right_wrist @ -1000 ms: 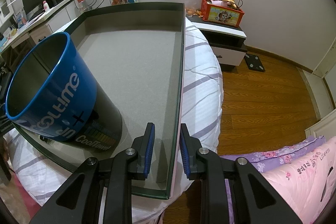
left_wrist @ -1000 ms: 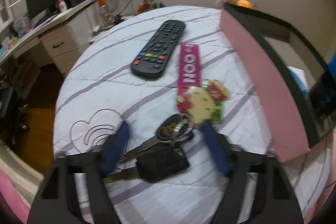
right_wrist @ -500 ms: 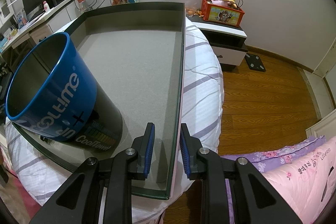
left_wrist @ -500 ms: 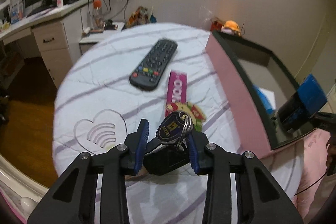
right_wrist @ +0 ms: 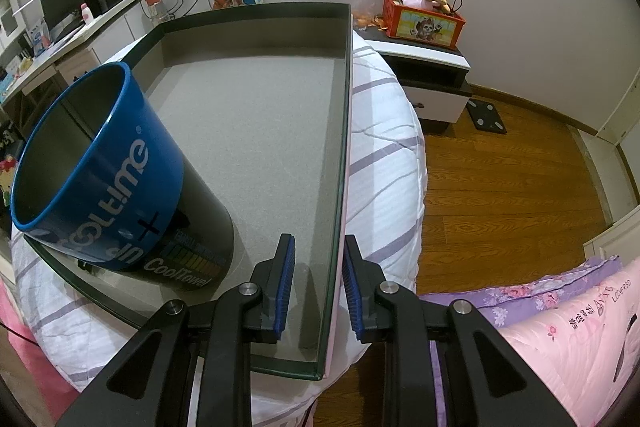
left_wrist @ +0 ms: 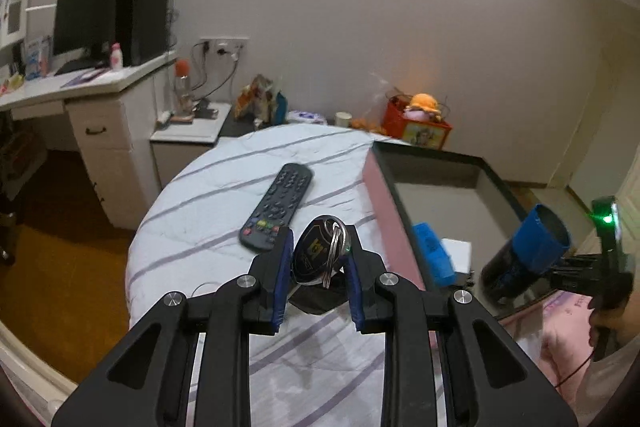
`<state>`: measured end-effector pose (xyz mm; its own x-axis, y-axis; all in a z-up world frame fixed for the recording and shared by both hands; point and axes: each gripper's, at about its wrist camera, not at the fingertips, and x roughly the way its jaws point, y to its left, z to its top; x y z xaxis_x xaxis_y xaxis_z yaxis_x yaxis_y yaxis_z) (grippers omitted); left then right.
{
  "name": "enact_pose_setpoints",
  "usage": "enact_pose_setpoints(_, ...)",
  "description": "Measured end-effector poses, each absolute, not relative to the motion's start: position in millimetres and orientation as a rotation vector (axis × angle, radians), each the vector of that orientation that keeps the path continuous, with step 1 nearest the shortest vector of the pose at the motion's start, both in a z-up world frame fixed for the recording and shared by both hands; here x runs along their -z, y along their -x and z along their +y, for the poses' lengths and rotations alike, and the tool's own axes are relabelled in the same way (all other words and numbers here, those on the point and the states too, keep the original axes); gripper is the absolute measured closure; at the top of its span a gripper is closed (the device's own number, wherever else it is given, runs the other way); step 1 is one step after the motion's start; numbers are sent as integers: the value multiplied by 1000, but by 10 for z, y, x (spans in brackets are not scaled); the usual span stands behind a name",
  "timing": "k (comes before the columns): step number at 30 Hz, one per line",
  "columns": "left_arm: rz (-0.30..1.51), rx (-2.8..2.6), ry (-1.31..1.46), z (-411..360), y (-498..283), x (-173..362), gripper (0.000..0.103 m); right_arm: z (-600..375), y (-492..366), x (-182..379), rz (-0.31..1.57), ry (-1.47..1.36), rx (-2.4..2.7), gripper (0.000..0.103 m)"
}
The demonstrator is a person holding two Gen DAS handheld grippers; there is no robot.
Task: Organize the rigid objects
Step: 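Carry the keys into the tray and open the left gripper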
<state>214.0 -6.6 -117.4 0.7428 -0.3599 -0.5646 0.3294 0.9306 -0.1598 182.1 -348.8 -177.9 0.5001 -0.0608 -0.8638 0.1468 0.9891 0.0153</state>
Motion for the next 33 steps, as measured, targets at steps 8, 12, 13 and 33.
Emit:
enact_pose_setpoints(8, 551, 429, 34, -320, -2114, 839, 79, -3484, -1822, 1778, 1039, -90, 123, 78)
enact_pose_setpoints(12, 525, 476, 18, -504, -2117, 694, 79, -3485, -1823, 1777, 1038, -88, 121, 78)
enact_pose_setpoints(13, 517, 481, 11, -557, -2123, 663, 79, -3482, -1823, 1776, 1037, -87, 121, 78)
enact_pose_setpoints(33, 576, 601, -66, -1738, -2525, 789, 79, -3483, -1802, 1774, 1020, -101, 127, 77)
